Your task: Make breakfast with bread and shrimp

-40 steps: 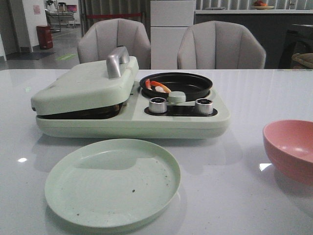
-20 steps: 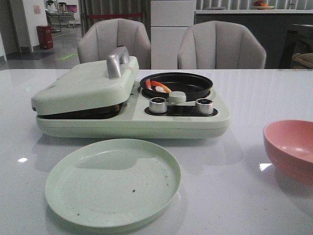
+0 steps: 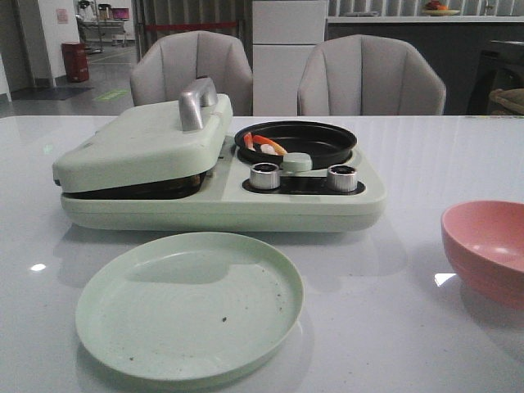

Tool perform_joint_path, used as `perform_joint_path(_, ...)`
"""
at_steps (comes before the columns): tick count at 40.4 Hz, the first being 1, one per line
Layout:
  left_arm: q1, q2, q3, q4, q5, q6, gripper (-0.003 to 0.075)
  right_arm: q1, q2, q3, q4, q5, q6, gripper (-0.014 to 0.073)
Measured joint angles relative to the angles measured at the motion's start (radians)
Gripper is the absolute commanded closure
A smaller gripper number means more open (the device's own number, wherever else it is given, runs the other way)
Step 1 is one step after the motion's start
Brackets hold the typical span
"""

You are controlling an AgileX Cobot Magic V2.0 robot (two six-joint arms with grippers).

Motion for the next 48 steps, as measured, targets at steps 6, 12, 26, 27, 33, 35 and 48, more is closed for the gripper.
perform_joint_path(6,0.0,0.0,0.0,0.0,0.0,0.0,0.0619,-0.019,-0.055,0.046,-0.002,-0.027,-0.005,0.0544)
perform_joint_path(12,0.0,0.0,0.0,0.0,0.0,0.0,0.0619,-0.073,-0.161,0.13,0.004,-0.141,-0.106,0.0544)
perform_joint_path(26,0.0,0.0,0.0,0.0,0.0,0.0,0.0619,-0.258,-0.452,0.444,0.026,-0.55,-0.175,0.0544)
perform_joint_path(27,0.0,0.0,0.0,0.0,0.0,0.0,0.0619,-0.267,-0.464,0.464,0.03,-0.584,-0.175,0.0544)
perform_joint_path(33,0.0,0.0,0.0,0.0,0.0,0.0,0.0619,-0.296,-0.521,0.559,0.049,-0.702,-0.175,0.0544)
perform_joint_path(35,0.0,0.0,0.0,0.0,0.0,0.0,0.0619,-0.299,-0.524,0.565,0.053,-0.714,-0.175,0.0544)
perform_joint_path(48,0.0,0.0,0.0,0.0,0.0,0.0,0.0619,-0.306,-0.526,0.567,0.09,-0.724,-0.173,0.0544)
